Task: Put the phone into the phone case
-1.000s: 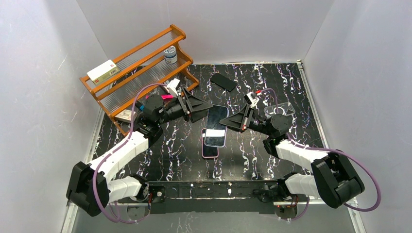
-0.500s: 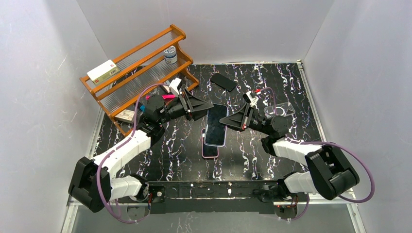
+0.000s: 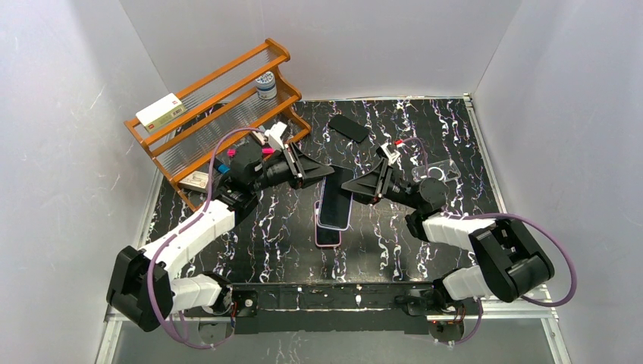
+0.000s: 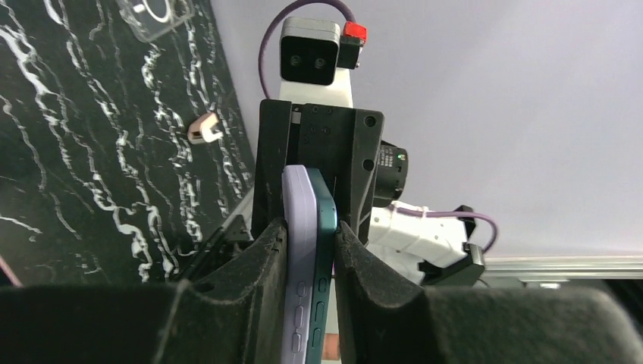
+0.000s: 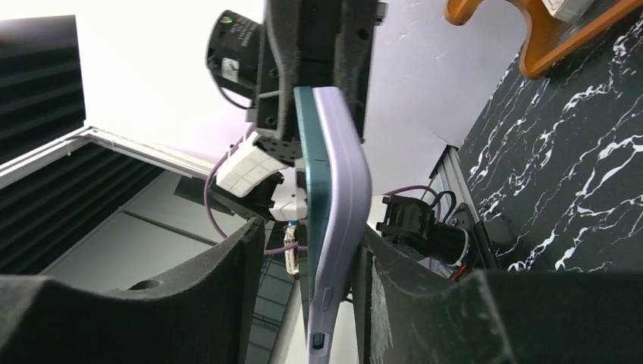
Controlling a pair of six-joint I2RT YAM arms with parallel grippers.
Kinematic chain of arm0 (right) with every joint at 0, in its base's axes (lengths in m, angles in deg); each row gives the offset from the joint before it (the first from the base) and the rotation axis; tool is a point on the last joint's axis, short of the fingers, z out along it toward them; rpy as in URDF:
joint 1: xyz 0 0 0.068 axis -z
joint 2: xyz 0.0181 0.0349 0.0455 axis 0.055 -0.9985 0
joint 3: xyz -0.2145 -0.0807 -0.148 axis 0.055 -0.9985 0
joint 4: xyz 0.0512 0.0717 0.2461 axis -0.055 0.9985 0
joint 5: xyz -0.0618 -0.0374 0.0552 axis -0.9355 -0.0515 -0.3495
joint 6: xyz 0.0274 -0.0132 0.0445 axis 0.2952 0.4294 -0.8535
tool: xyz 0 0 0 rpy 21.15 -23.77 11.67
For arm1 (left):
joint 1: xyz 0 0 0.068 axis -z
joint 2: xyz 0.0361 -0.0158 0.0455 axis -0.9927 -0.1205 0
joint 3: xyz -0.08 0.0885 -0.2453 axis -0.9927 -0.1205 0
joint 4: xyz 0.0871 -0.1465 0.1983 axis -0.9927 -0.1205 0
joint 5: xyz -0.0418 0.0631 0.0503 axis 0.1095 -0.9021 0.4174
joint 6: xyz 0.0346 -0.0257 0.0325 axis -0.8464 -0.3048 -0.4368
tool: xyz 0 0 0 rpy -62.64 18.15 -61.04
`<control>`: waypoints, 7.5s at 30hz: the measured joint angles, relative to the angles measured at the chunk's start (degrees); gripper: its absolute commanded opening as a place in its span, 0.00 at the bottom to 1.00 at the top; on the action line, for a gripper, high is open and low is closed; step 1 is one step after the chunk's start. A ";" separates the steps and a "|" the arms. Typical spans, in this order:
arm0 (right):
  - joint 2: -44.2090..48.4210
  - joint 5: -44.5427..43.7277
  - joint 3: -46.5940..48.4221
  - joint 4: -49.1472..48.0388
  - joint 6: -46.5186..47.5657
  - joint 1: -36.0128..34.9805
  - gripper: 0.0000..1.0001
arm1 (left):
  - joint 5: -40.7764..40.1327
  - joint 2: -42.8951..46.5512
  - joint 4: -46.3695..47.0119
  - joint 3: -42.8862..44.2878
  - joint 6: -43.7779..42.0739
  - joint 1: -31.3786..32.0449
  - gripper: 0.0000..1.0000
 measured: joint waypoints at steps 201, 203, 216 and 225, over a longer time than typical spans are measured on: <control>24.33 -0.20 4.15 56.08 39.43 3.56 0.87 | -13.55 4.42 -15.78 -0.94 -24.50 2.32 0.00; 23.21 -0.17 4.15 56.70 39.50 3.56 0.88 | -13.90 4.52 -18.32 -0.57 -25.92 2.27 0.00; 27.32 -1.38 4.13 64.13 41.20 3.56 0.99 | -11.54 -1.77 -32.59 -0.83 -37.59 -9.57 0.00; 28.04 -3.39 4.81 70.36 43.21 3.56 0.99 | -10.47 -11.10 -32.70 -3.13 -41.75 -11.54 0.11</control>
